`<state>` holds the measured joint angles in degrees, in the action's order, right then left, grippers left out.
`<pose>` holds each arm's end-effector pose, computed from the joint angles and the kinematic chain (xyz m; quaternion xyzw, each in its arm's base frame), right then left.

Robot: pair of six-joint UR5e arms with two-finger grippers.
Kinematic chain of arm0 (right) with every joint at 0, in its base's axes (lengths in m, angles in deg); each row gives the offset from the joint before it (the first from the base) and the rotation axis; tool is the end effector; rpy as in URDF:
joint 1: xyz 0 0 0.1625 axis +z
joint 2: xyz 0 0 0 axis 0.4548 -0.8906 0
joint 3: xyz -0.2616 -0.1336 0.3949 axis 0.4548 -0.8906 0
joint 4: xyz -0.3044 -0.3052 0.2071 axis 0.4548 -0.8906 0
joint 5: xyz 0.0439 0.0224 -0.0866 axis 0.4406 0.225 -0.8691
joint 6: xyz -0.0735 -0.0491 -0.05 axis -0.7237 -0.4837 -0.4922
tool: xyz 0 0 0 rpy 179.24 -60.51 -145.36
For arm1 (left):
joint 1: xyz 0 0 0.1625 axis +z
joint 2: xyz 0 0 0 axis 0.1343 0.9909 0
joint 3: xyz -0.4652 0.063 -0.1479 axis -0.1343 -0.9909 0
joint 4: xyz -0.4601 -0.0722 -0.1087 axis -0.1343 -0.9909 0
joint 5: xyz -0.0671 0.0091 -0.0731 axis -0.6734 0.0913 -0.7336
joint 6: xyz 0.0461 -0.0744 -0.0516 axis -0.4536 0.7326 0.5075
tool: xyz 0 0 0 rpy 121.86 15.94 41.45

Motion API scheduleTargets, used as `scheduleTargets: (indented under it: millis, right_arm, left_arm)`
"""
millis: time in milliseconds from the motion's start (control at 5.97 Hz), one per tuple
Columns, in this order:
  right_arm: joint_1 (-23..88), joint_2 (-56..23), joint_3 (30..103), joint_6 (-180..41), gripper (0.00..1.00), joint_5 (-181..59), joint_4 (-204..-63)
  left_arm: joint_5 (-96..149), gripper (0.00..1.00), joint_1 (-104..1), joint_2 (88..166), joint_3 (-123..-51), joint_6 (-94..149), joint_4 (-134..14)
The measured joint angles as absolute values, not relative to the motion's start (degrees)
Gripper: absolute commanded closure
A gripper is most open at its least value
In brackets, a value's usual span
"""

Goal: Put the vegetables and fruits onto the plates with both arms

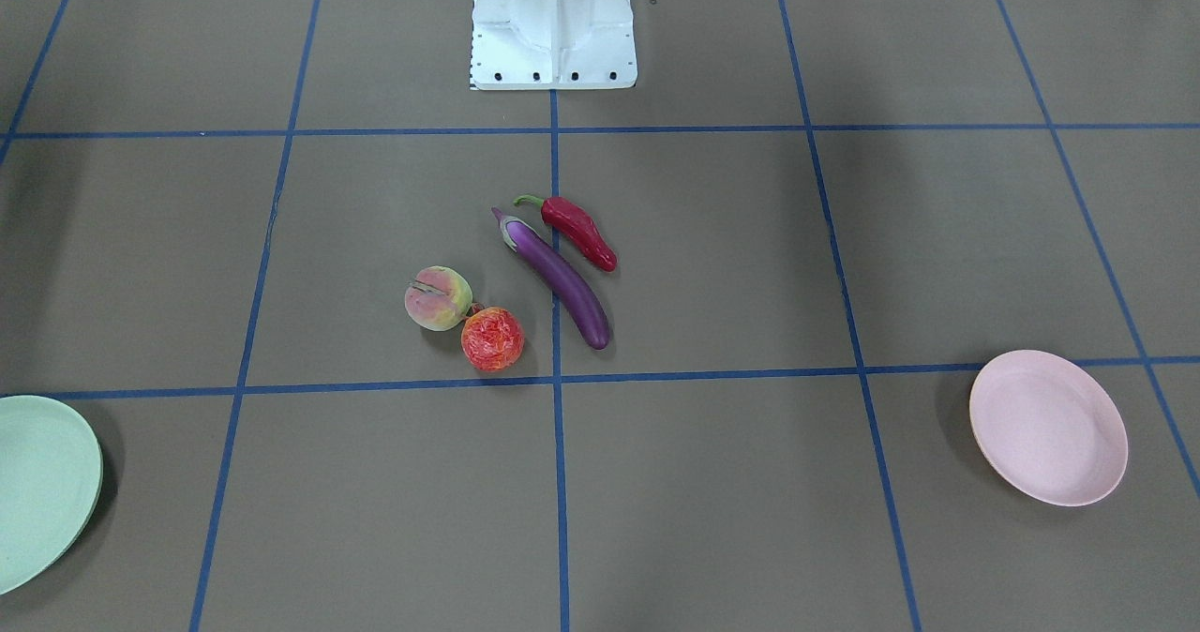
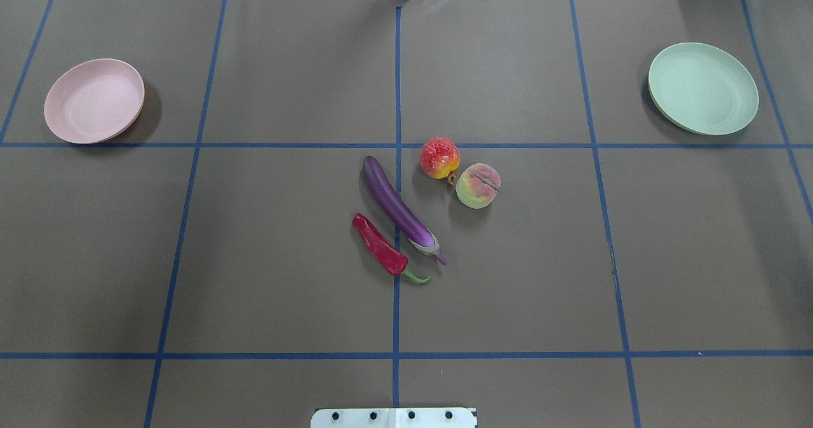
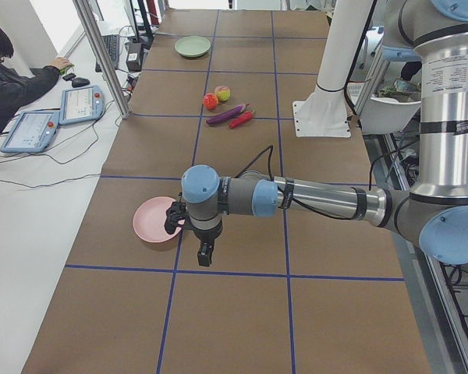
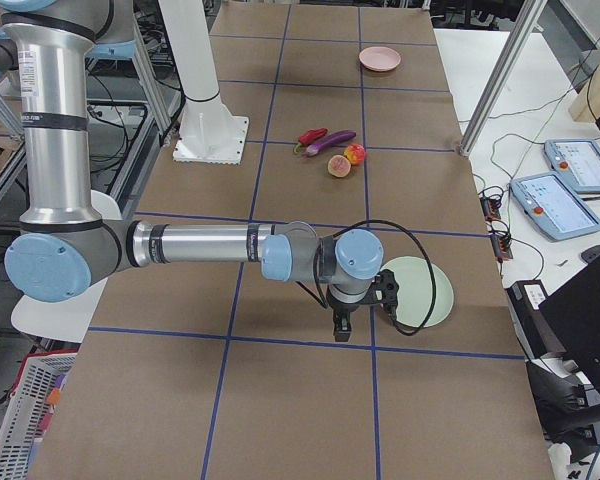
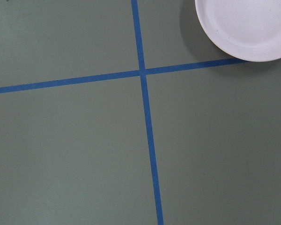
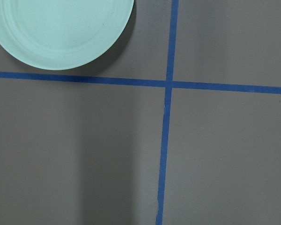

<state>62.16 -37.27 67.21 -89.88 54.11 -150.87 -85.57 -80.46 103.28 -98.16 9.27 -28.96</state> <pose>0.0500 -0.5520 0.6993 0.0000 -0.4090 -0.0305 0.9120 -0.0463 -0.5243 0.6589 0.0324 0.3730 0.0557 0.9256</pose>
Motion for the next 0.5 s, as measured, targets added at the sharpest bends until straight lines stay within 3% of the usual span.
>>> scheduleTargets:
  millis: [503]
  right_arm:
    - [62.16,-37.14,67.46,-89.53,0.0,58.71,-150.87]
  left_arm:
    - [-86.01,0.0,-79.97,105.07,-103.8,10.22,-29.86]
